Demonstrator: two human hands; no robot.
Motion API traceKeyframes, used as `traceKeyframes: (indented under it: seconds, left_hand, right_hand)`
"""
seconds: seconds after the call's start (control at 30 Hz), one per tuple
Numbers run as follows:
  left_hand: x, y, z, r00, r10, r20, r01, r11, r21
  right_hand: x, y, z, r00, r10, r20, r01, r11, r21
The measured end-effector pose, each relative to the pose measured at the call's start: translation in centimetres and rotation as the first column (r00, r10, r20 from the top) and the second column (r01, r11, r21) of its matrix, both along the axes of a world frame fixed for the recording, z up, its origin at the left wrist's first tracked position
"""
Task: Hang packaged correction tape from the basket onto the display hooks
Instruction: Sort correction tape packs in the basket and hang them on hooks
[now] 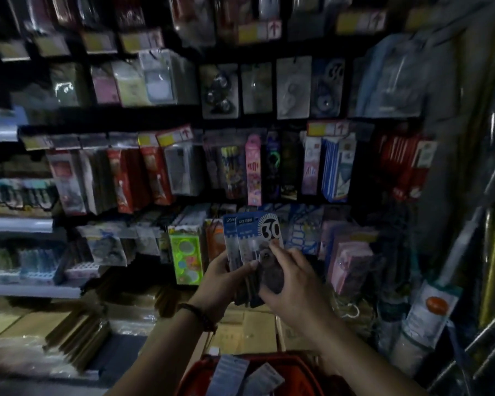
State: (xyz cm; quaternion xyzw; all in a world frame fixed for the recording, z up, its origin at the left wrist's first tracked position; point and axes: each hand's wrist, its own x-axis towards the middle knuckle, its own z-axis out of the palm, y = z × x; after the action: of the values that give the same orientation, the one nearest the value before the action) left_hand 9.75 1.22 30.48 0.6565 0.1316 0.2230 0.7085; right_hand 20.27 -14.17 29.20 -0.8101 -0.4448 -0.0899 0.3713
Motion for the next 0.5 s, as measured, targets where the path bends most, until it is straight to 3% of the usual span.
traceKeyframes:
  seconds: [0.3,0.5]
  left_hand:
    - [3.4,1.2,7.3,0.999,-0.041,0.023,0.039,0.998,0.058]
    - [6.8,2.3,14.0,0.983,0.113,0.145,-0.147,0.956,0.256]
  right_hand:
    - [4.8,-2.2,8.3,0.990,-0.104,0.095,0.094,0.991,0.099]
    - [9.7,-3.2,15.2,0.959,-0.218,0.183,0.188,0.968,0.169]
